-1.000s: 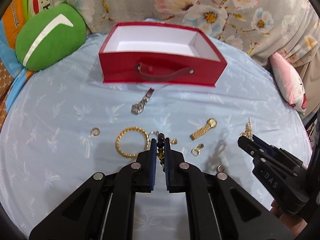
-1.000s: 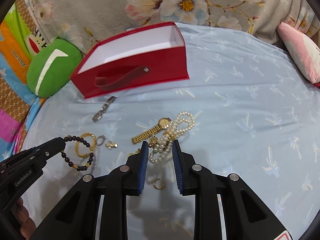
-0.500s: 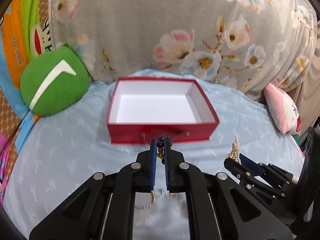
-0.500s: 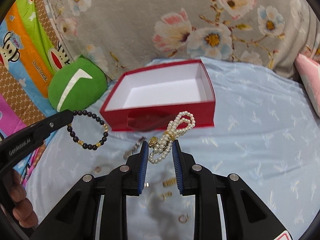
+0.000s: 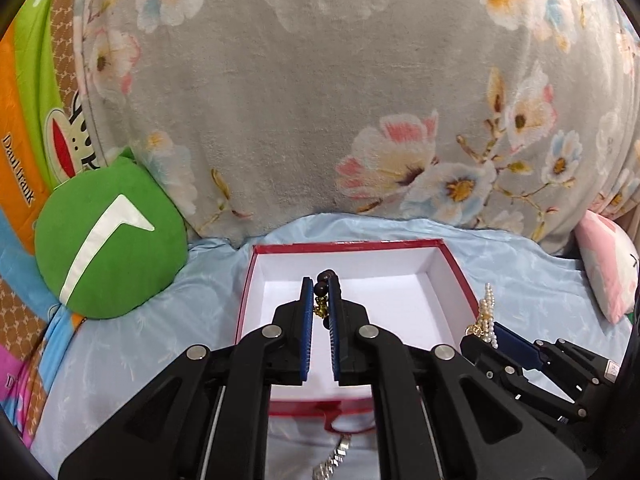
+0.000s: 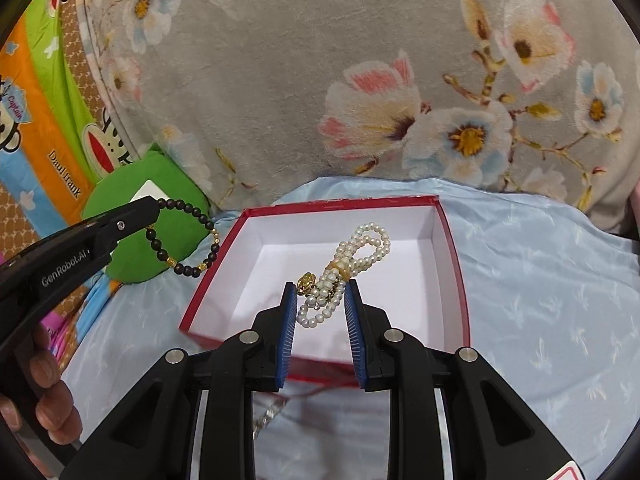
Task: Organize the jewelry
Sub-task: 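Carry both held pieces into the red box and open both tools, then withdraw both tools from the box back over the remaining jewelry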
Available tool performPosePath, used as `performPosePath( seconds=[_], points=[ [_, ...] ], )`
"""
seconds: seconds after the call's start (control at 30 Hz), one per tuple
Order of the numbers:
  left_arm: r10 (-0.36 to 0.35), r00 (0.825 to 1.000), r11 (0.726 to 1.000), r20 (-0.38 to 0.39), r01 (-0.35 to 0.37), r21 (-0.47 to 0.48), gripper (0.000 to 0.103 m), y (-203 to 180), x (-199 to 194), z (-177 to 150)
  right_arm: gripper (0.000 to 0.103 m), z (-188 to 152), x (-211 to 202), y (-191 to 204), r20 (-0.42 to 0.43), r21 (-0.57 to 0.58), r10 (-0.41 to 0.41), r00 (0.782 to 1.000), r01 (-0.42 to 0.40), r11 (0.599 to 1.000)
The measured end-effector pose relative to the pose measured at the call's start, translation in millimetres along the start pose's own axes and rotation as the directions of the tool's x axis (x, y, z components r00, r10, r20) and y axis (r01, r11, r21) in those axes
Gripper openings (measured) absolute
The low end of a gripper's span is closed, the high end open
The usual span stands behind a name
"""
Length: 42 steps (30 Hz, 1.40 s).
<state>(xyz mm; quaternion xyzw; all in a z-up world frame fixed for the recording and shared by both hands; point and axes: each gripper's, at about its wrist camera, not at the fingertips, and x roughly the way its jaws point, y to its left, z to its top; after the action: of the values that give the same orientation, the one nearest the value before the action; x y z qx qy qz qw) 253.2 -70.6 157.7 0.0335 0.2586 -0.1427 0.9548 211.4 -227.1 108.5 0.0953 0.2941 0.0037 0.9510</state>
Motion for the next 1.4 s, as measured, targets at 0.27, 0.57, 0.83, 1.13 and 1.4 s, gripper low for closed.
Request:
performPosePath(
  seconds=[0.27, 0.57, 0.83, 1.13, 1.4],
  points=[
    [0.030, 0.999, 1.000, -0.042, -0.030, 0.002, 0.006, 1.1, 74.0, 7.9, 0.023, 18.4, 69.4, -15.3, -0.052, 0.014, -0.044, 0.998, 0.045, 0.999],
    [0.059, 0.993, 0.998, -0.104, -0.060, 0.000, 0.006, 3.6, 127.8, 0.4, 0.023, 19.5, 118.1, -25.6, -0.108, 0.018, -0.077, 0.991, 0.079, 0.997],
    [0.073, 0.988, 0.997, -0.134, -0.074, -0.004, 0.007, 4.5, 150.6, -6.1, 0.024, 18.5, 141.3, -27.9, -0.137, 0.010, -0.087, 0.987, 0.089, 0.996],
    [0.106, 0.985, 0.994, -0.133, -0.110, -0.023, 0.052, 6.5, 157.5, -11.8, 0.045, 15.7, 143.4, -27.6, -0.111, 0.003, -0.113, 0.987, 0.114, 0.994],
    [0.111, 0.984, 0.993, -0.136, -0.117, -0.032, 0.059, 10.8, 154.8, -12.0, 0.050, 13.6, 138.6, -28.0, -0.098, 0.002, -0.123, 0.988, 0.123, 0.992]
  ],
)
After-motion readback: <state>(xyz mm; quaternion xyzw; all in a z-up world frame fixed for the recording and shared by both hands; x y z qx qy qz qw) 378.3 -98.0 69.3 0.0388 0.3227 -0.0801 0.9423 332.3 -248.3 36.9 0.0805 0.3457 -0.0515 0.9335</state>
